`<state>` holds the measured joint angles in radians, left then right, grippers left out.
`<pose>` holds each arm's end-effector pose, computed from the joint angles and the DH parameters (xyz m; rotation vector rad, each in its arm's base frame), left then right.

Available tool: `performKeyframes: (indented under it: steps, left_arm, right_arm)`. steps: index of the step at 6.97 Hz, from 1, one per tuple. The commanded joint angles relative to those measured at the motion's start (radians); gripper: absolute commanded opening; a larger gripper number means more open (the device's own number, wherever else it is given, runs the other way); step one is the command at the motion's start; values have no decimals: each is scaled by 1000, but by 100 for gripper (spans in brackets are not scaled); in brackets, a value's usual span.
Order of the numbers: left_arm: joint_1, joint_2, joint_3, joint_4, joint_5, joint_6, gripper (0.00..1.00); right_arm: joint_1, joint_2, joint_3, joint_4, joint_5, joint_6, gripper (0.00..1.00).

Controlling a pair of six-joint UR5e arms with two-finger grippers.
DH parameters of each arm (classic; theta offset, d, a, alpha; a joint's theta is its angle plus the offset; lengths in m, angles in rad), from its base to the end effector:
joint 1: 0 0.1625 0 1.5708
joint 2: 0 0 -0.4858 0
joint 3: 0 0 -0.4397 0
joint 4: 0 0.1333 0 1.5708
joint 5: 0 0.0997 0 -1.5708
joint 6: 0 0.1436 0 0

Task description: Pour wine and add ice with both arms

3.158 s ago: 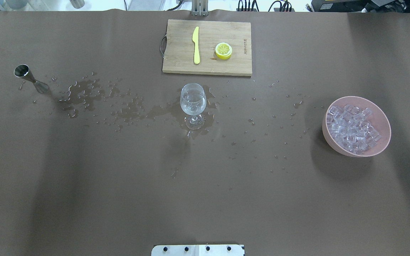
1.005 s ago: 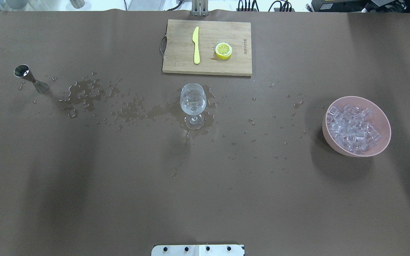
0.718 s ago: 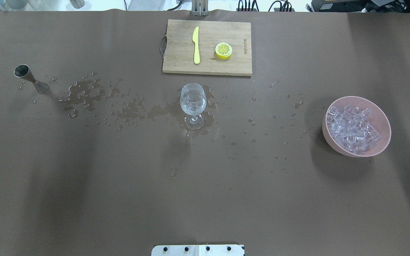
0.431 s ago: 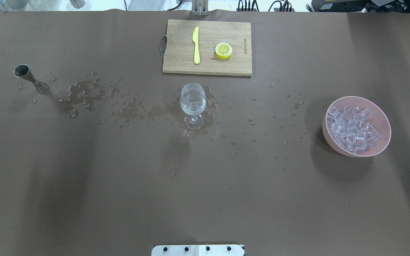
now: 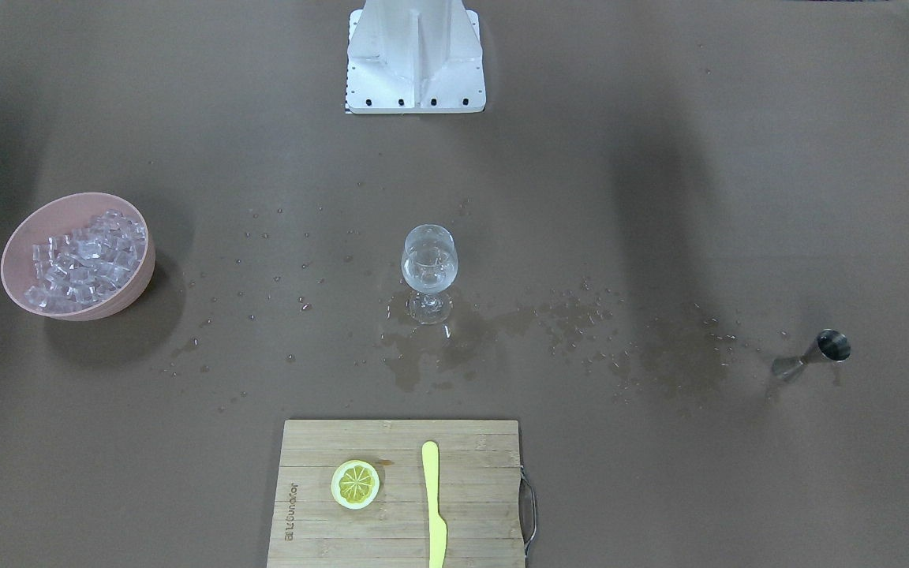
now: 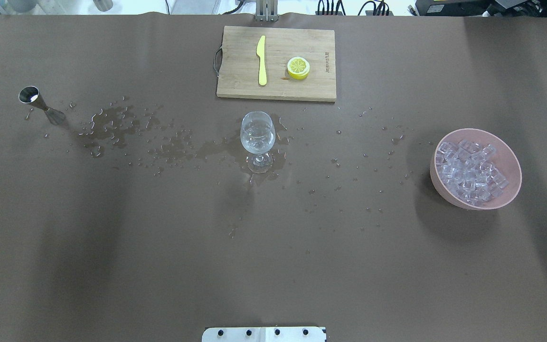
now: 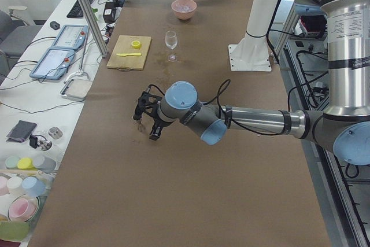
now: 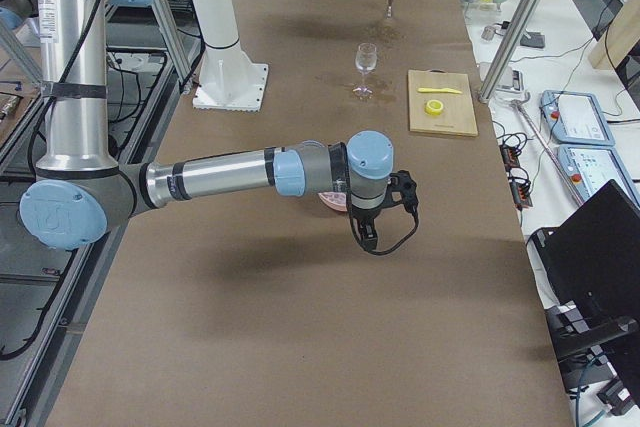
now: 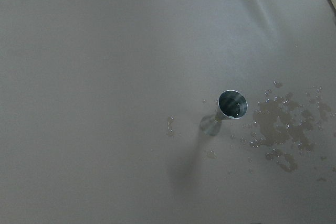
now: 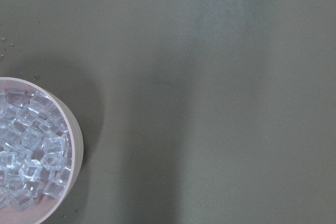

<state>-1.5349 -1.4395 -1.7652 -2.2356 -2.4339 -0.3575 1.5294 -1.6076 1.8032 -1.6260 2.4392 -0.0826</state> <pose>-0.0058 -0.5123 0.6198 0.5049 0.9367 0.0232 0.0019 -0.5257 0.6404 0.1495 -0.8651 -0.1769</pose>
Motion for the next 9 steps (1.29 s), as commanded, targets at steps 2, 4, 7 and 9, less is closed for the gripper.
performKeyframes:
  steps: [2,4,7,9]
  left_arm:
    - [192,-48,146,-317,230,-189,85]
    - [321,-50,254,-577,364,-366,85]
    - [487,-53,271,-677,582,-458,85]
    - [536,-65,295,-697,665,-463,84]
  right_arm:
    - [0,2,2,2,0,0,100]
    - [0,2,2,0,0,-2,100]
    - [0,2,2,0,0,0,100]
    - [0,3,1,0,0,0,100]
